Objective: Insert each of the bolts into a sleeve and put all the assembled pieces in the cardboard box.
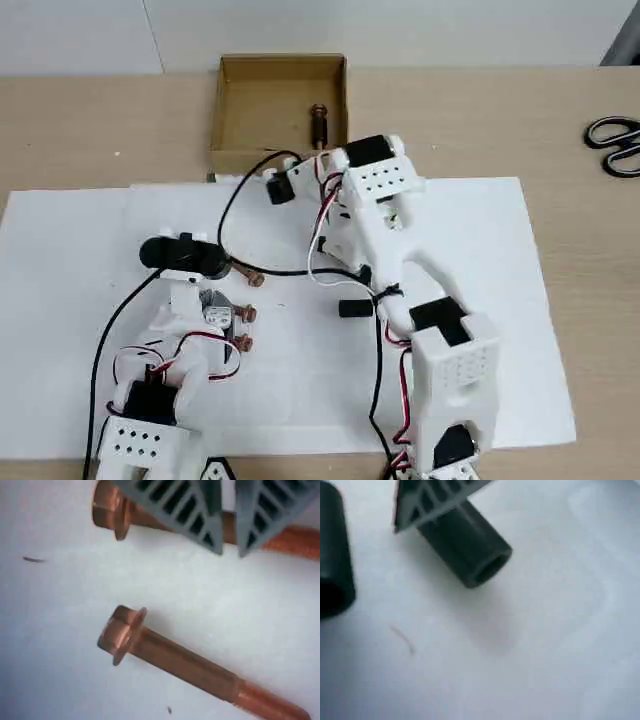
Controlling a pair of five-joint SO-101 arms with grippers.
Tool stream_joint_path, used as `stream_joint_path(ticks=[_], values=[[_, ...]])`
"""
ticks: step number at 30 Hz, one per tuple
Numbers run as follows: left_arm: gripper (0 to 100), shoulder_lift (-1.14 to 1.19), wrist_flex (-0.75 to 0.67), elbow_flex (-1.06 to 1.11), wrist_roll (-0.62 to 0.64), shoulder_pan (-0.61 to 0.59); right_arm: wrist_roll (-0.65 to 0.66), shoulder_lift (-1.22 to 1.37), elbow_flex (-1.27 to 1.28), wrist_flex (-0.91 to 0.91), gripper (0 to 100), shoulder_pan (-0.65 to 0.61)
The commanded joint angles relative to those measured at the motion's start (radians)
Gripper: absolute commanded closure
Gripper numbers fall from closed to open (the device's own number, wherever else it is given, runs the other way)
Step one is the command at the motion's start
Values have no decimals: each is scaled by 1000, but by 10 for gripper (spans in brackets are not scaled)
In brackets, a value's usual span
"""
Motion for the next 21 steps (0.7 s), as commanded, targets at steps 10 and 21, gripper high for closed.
stream_joint_path(ticks=[10,21], values=[[994,-9,-20,-4,-3,-6,-6,30,3,-16,830,-21],[994,-9,-20,-4,-3,-6,3,113,3,-42,890,5]])
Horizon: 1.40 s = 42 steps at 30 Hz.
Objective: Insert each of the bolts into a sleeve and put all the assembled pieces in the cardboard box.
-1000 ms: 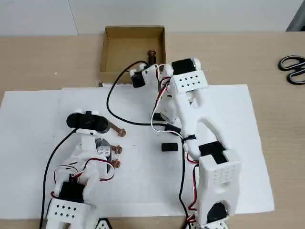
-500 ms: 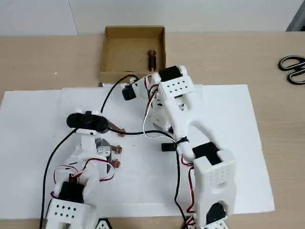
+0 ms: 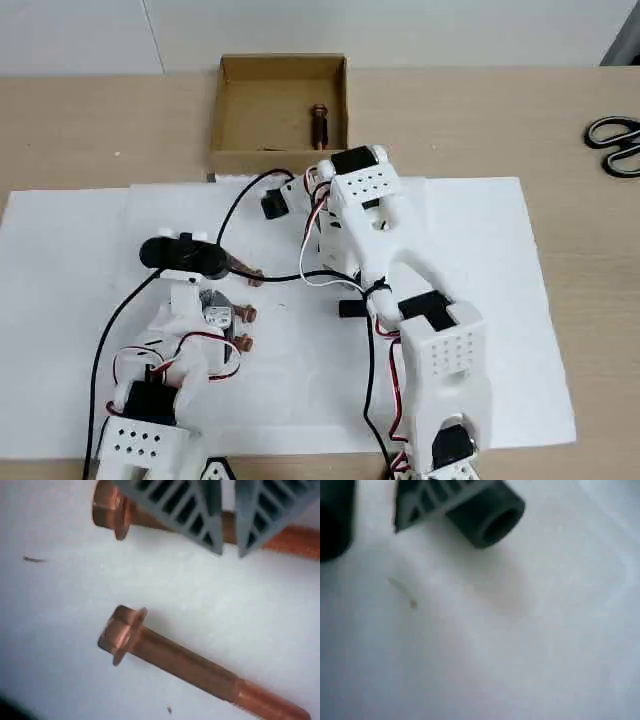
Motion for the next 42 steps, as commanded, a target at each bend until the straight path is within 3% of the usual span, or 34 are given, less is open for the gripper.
stream_joint_path(ticks=[1,24,30,42], values=[[994,-9,-20,-4,-3,-6,3,7,-2,-10,896,30],[994,-9,-20,-4,-3,-6,32,7,209,-140,899,56],[994,-9,-20,-4,-3,-6,31,8,213,-142,969,58],[994,-9,-20,-4,-3,-6,31,2,262,-186,983,58]])
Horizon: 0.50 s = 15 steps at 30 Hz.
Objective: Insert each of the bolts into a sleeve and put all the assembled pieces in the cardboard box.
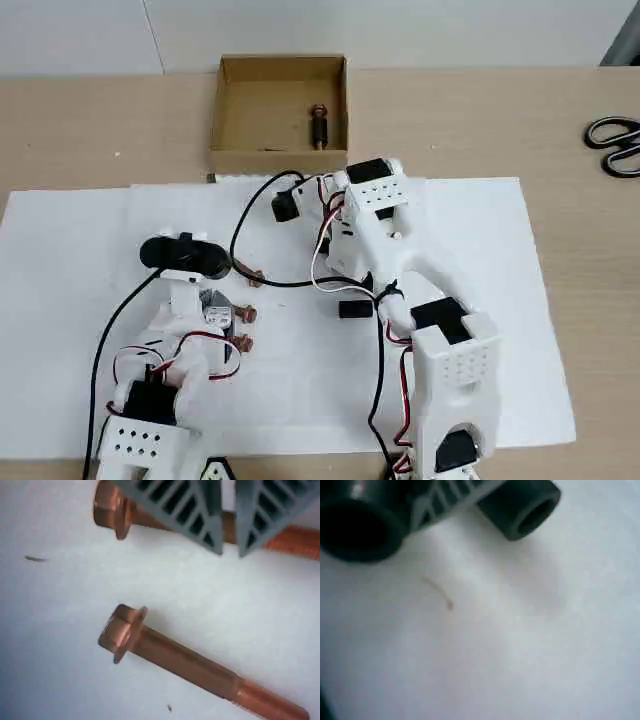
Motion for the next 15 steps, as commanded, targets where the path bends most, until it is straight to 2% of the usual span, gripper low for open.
stream_joint_path(ticks=[1,10,15], values=[[994,-9,-20,-4,-3,-6,6,8,71,-22,983,10],[994,-9,-20,-4,-3,-6,-20,-332,71,-15,984,7],[994,-9,-20,-4,-3,-6,-28,-453,71,65,984,10]])
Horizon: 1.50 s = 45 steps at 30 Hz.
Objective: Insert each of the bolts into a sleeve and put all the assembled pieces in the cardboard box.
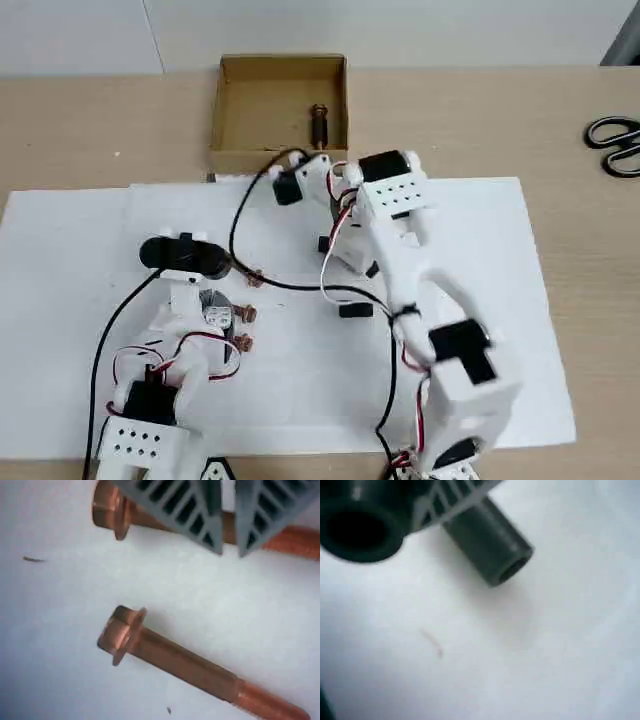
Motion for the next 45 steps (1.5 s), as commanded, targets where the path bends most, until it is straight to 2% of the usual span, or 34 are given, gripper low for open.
stream_joint_path(ticks=[1,7,11,14,19,26,32,39,42,45], values=[[994,-9,-21,-4,-3,-6,-34,-127,-5,58,984,13],[994,-9,-20,-28,-3,-14,-72,-285,-2,153,984,16],[994,-2,-5,-130,44,-123,-95,-398,26,182,985,39],[994,0,77,-236,46,-170,-95,-481,110,182,985,79],[994,0,259,-386,54,-173,-95,-622,278,176,985,156],[994,9,324,-473,54,-173,-92,-794,463,176,985,216],[994,281,334,-653,54,-173,-91,-906,577,176,985,282],[994,689,545,-1053,44,-173,-89,-1013,681,171,985,300],[994,833,661,-1173,-66,-161,-89,-1033,690,162,985,306],[994,927,776,-1202,-301,-110,-89,-1035,690,162,985,317]])
